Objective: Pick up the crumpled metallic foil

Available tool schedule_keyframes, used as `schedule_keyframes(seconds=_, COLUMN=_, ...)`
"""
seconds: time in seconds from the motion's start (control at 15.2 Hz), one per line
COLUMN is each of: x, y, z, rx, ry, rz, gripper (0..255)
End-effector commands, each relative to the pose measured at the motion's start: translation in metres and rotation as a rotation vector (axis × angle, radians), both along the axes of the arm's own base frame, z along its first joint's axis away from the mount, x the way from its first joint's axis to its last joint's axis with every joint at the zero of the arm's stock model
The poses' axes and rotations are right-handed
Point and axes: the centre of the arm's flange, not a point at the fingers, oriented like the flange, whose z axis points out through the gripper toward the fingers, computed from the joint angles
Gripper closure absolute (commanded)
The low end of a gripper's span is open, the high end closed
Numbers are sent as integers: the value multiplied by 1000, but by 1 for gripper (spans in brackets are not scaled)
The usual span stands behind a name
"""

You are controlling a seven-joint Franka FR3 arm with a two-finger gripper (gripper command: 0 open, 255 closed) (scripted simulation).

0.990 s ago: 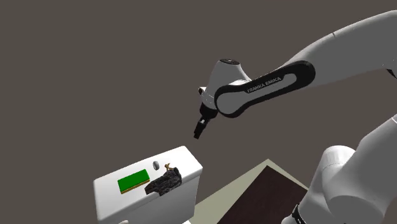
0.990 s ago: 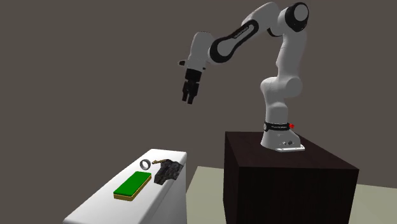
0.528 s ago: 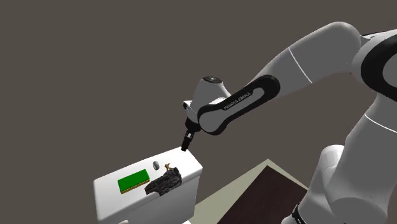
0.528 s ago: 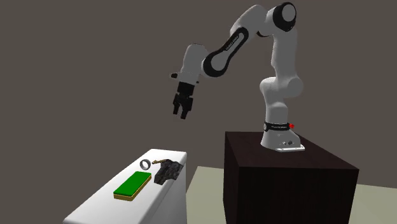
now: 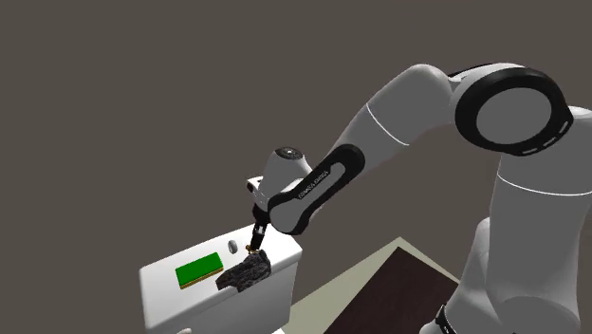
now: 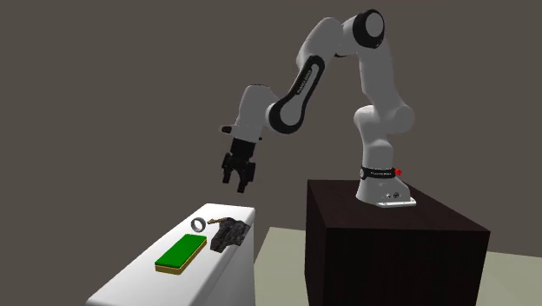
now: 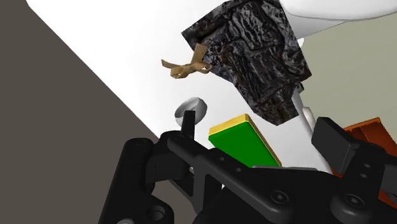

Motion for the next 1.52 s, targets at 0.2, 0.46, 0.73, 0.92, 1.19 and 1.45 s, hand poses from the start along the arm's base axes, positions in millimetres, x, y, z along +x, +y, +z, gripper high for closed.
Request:
schedule_keyframes(seconds=0.2, x=13, y=40, z=-48, rx=-6, ry=-16, rz=114, gripper=0)
schedule_keyframes(seconds=0.46, x=21, y=72, z=-87, rx=-11, ry=-28, rz=204, gripper=0)
schedule_keyframes(seconds=0.73, x=23, y=78, z=-110, rx=-12, ry=-30, rz=221, gripper=0)
schedule_keyframes(seconds=0.92, x=23, y=78, z=-126, rx=-12, ry=-30, rz=221, gripper=0)
schedule_keyframes(seconds=1.19, x=23, y=78, z=-134, rx=-12, ry=-30, rz=221, gripper=255)
schedule_keyframes(seconds=1.45, x=22, y=78, z=-133, rx=-12, ry=-30, rz=221, gripper=255)
